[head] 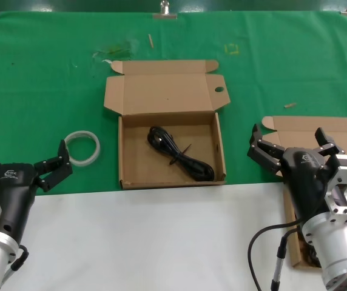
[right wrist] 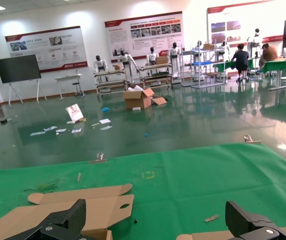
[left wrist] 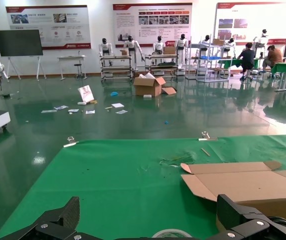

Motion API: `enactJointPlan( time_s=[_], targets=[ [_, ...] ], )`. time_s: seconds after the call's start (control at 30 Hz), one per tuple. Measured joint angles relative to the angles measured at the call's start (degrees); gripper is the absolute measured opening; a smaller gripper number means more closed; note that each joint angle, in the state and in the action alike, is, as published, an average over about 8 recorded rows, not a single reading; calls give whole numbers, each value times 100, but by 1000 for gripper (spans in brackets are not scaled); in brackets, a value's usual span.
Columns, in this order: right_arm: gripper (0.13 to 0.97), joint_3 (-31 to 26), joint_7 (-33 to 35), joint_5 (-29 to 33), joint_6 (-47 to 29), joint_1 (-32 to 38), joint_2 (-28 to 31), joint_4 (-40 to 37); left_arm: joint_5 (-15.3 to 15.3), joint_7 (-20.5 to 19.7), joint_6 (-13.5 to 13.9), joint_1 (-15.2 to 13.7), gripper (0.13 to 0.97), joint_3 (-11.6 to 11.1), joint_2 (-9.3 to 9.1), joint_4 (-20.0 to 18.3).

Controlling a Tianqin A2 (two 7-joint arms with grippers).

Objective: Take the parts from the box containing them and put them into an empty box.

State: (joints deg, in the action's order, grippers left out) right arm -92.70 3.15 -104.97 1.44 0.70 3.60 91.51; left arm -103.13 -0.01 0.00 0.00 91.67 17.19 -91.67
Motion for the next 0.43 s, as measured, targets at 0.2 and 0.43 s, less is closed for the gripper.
enactJointPlan(
  time_s=[0.2, 0.43],
  targets=[
    [966, 0, 0, 0, 0, 0, 0, 0, 0, 0, 0, 0, 966, 0, 0, 0],
    [966, 0, 0, 0, 0, 0, 0, 0, 0, 0, 0, 0, 966, 0, 0, 0]
  ],
)
